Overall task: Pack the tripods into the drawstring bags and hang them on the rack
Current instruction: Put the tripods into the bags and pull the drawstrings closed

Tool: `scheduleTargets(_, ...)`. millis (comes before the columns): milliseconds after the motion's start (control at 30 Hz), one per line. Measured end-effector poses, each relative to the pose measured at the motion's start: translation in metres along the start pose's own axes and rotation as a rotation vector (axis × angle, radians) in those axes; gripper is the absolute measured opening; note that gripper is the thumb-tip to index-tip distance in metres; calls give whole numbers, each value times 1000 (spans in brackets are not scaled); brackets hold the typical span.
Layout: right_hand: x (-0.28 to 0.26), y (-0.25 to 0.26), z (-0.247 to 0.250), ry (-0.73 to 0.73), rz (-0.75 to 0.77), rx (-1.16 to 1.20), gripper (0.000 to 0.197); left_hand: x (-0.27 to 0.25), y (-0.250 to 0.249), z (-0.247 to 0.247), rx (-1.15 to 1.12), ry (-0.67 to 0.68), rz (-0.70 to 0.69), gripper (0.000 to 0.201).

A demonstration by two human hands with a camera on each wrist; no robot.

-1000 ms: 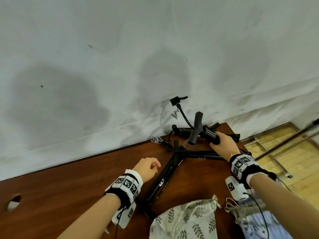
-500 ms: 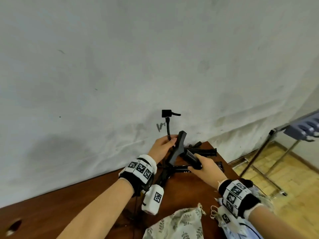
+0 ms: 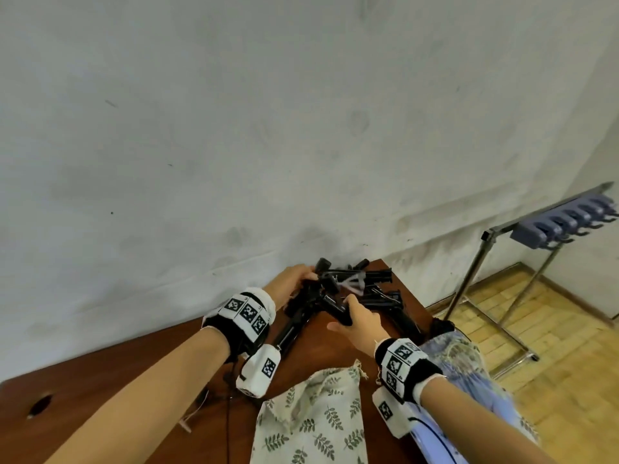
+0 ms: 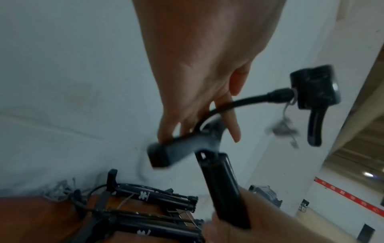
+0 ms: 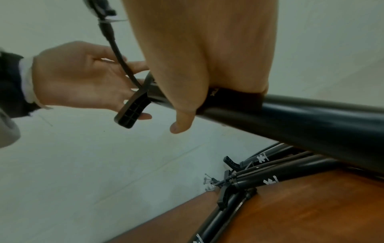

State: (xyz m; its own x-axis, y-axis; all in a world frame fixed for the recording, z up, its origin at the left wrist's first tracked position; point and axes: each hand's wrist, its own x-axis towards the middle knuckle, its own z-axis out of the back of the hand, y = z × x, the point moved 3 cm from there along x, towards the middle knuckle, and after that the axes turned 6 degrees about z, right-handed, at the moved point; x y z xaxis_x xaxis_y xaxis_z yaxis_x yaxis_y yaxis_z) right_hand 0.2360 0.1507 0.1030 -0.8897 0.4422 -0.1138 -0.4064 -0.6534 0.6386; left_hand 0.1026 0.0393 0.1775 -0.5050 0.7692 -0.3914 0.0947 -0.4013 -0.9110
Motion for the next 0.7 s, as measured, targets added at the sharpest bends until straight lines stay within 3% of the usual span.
scheduleTargets(167,5,22,14,-173,56,-31,33,-11,-4,-21,590,-365,-358,29)
scheduleTargets(300,6,34,21,-105,157,160,39,-28,-14,-31,631,-751,-589,11)
scheduleTargets(433,-2,43,26,-59,185,422,43,-36,-22,-37,537,-952,-670,44)
scheduleTargets(533,-6,41,31,-137,181,558,41,-43,-28,-32,425,-1088,-599,68)
scheduleTargets(600,-8,43,36,-155,193,610,42,-42,-28,-31,305,-1020,-458,67)
scheduleTargets(700,-11,54,40,-79,295,635,47,-32,-20,-42,140,-684,-274,50)
